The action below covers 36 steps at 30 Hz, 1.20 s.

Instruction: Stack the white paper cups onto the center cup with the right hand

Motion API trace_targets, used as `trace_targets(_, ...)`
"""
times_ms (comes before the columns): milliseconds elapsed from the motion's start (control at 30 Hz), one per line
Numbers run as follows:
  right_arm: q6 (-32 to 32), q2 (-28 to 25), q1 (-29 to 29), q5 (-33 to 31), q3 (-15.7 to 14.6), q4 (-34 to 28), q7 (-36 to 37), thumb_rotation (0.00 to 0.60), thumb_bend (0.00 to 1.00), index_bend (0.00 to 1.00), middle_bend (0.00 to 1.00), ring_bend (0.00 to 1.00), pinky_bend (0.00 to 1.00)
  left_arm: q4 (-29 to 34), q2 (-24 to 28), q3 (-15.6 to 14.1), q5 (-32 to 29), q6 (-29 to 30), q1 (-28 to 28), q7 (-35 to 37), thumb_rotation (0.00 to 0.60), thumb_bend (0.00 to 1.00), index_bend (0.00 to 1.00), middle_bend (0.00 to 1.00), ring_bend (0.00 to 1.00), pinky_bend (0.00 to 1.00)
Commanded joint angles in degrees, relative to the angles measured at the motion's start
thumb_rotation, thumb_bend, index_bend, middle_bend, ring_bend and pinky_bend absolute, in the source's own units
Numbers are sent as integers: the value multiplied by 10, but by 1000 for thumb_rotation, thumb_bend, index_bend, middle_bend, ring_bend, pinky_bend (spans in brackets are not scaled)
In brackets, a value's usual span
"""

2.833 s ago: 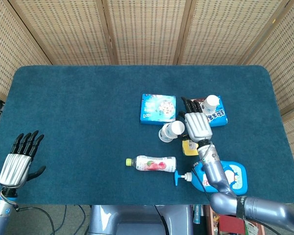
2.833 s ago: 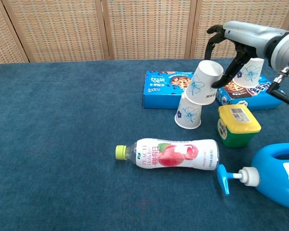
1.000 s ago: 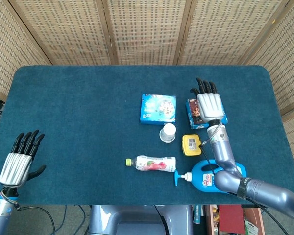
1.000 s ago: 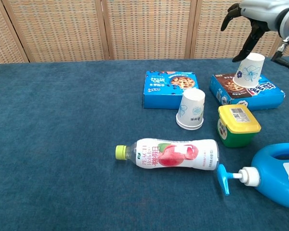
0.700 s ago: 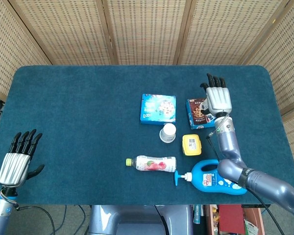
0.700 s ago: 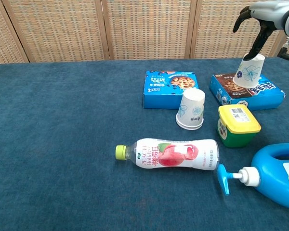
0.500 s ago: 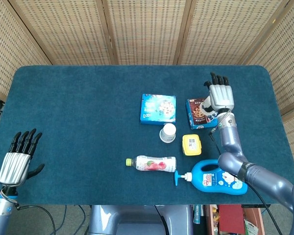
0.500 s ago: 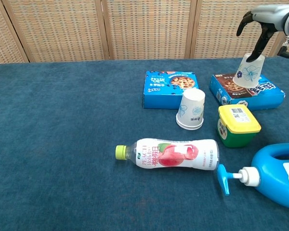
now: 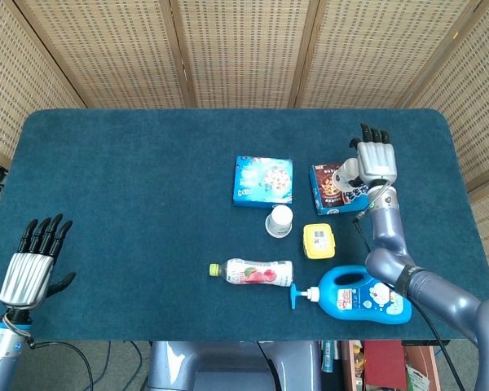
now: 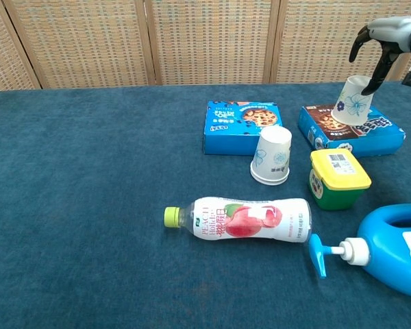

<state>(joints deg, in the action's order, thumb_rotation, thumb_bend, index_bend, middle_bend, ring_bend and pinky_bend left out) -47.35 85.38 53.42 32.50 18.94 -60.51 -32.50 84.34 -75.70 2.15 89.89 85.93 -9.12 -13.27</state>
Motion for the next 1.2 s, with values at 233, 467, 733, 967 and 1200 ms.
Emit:
trace_targets(233,23,15,3,-4,-9,38,6,600,94,335,0,0,0,1,-2,-2,2,-3,-2,-7,600,210,0,0,0,0)
trace_targets(467,33,25,5,2,-11,60,14,600,94,363,5,0,0,1,-4,-1,0,-7,-4,-10,600,209,0,0,0,0)
trace_targets(733,42,41,7,11,-13,88,24,600,94,441,40,0,0,0,-6,-1,-1,-9,-6,-9,600,209,0,0,0,0)
trace_targets(967,36,40,6,20,-13,81,23,600,94,473,57,0,0,0,-6,-2,0,-11,-8,-8,600,209,0,0,0,0)
trace_targets(1200,19,26,4,15,-12,49,8,600,94,478,58,0,0,-2,-5,-1,-2,-13,-9,-1,600,210,0,0,0,0)
